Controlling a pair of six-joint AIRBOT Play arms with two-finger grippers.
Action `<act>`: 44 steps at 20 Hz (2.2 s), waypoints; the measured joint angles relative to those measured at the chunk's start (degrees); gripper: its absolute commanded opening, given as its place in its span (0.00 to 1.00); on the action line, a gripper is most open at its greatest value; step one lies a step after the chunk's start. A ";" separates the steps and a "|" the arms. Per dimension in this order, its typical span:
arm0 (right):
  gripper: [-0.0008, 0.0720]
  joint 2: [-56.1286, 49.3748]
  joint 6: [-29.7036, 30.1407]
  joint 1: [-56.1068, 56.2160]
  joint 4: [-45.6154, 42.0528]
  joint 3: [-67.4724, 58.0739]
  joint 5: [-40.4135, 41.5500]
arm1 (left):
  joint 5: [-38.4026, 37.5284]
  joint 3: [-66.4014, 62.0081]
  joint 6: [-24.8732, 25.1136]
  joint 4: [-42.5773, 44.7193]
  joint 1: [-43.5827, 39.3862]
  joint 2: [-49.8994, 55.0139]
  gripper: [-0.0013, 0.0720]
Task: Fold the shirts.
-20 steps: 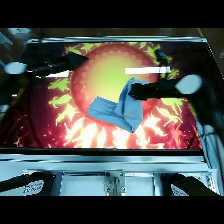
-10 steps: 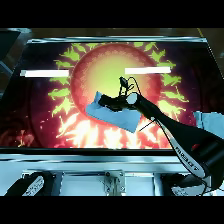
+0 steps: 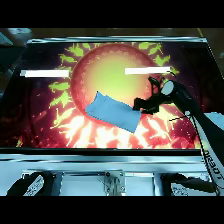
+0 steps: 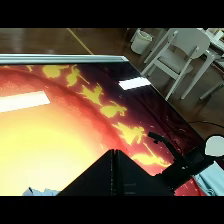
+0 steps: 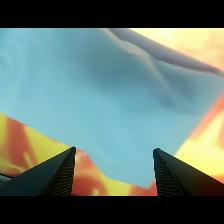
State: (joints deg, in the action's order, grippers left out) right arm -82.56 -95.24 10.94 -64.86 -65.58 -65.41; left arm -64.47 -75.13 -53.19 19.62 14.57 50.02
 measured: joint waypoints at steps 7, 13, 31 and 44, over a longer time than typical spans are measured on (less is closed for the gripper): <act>0.95 -0.24 0.42 -4.44 7.85 12.74 7.58 | -0.48 1.16 -0.46 0.11 -0.22 -0.09 0.07; 0.92 -5.49 6.21 -4.92 22.27 14.73 12.41 | -1.22 1.25 -2.29 -0.09 -0.28 -0.09 0.07; 0.10 9.29 19.28 -40.11 37.48 -1.81 7.23 | -4.90 1.25 -5.66 -0.11 -0.33 -0.09 0.07; 0.11 13.16 17.81 -78.62 26.05 -3.23 -2.21 | -4.50 1.25 -10.71 -0.13 -8.96 -0.09 0.07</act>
State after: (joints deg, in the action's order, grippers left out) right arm -69.41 -77.43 -67.68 -38.81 -68.82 -67.61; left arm -68.97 -73.89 -63.90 19.49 5.61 49.93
